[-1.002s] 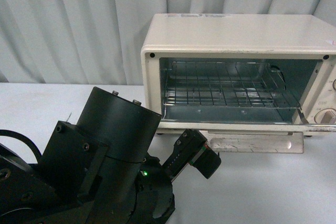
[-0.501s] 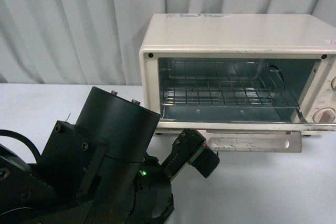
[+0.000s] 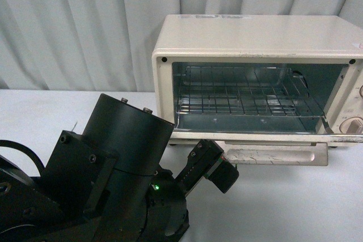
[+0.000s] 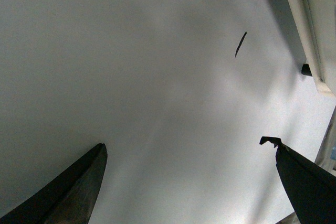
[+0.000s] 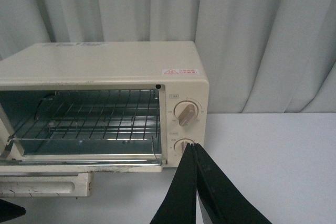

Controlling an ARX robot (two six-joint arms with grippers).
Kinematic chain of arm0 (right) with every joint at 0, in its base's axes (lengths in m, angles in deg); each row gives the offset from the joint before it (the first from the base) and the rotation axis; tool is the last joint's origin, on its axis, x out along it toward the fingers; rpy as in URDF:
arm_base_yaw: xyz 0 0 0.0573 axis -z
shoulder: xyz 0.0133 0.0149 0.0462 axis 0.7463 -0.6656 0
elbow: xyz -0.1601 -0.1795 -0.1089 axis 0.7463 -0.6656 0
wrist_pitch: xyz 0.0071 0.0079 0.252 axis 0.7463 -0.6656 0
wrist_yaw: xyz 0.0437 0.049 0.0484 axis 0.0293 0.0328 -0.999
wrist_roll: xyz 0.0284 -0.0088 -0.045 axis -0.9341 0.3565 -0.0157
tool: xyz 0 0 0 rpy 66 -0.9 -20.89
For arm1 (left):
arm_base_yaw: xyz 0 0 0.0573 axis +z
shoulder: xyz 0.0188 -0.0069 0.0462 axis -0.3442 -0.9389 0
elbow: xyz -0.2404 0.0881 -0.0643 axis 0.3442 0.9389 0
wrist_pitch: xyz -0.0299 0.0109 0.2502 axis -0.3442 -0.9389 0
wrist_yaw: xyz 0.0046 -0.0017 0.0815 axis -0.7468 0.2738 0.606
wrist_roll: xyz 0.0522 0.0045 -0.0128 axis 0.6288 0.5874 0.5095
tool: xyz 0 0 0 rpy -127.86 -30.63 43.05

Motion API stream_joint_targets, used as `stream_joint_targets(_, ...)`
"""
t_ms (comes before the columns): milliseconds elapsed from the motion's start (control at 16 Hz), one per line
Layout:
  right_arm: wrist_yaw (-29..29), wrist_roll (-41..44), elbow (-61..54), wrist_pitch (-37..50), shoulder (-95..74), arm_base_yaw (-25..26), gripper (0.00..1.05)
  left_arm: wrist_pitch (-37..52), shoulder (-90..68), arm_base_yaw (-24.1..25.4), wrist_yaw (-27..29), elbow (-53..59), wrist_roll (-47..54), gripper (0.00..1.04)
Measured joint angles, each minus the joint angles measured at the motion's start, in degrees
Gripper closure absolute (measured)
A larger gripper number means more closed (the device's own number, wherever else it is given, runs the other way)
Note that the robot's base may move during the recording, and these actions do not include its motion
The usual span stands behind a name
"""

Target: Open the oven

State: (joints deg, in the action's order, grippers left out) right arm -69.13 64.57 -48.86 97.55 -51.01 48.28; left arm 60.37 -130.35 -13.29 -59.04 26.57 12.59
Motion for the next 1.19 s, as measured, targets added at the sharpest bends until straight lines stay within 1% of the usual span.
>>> stream_joint_targets(501, 0.0, 0.0, 0.0, -10.6, 11.0, 0.0, 1.03, 0.0, 0.0, 0.0, 0.0, 0.0, 0.0, 0.07)
stream_joint_targets(877, 0.0, 0.0, 0.0, -16.5, 16.9, 0.0, 1.03, 0.0, 0.0, 0.0, 0.1, 0.0, 0.0, 0.07)
stream_joint_targets(940, 0.0, -0.1, 0.2, -25.4, 26.5, 0.0, 1.03, 0.0, 0.0, 0.0, 0.1, 0.0, 0.0, 0.07)
stream_joint_targets(1002, 0.0, -0.1, 0.0, -26.5, 26.4, 0.0, 1.03, 0.0, 0.0, 0.0, 0.1, 0.0, 0.0, 0.07)
stream_joint_targets(1190, 0.0, -0.1, 0.0, -26.4, 26.5, 0.0, 1.03, 0.0, 0.0, 0.0, 0.1, 0.0, 0.0, 0.07)
